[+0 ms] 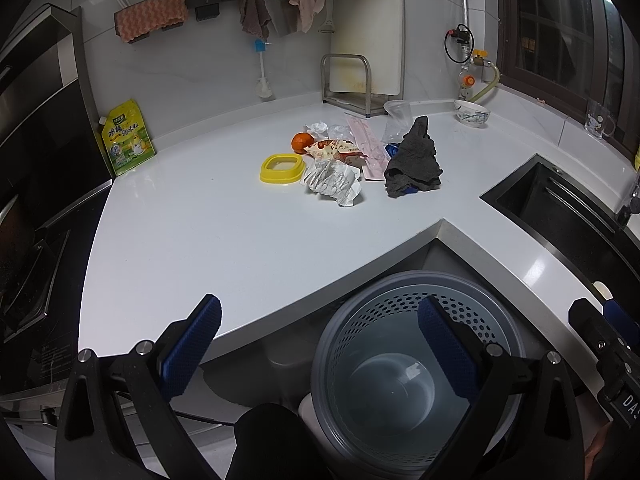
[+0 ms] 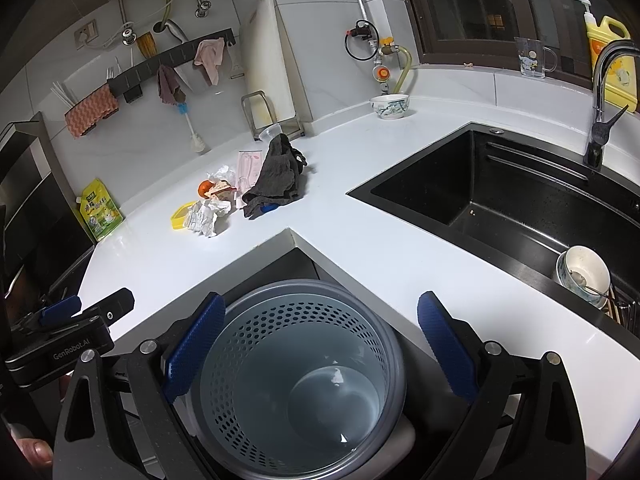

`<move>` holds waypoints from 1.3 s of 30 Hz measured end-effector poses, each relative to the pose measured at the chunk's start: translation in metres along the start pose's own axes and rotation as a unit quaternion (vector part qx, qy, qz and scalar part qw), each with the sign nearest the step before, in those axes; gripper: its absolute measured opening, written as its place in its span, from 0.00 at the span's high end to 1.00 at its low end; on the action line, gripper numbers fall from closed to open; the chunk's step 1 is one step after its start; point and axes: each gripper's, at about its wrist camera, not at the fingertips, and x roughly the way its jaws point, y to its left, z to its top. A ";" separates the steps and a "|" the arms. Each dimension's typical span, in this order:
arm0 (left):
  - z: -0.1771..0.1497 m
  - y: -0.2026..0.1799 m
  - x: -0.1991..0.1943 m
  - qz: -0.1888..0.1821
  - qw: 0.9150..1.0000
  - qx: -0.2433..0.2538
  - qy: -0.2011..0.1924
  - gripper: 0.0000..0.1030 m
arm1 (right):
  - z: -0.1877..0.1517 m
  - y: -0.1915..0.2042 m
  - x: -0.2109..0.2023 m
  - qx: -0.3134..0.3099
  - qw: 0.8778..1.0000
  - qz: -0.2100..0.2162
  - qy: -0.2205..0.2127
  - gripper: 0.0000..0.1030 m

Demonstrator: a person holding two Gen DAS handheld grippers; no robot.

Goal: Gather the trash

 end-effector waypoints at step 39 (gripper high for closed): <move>0.004 0.015 0.030 0.018 1.000 -0.017 0.015 0.06 | 0.004 -0.012 0.024 0.002 1.000 -0.004 0.005 0.10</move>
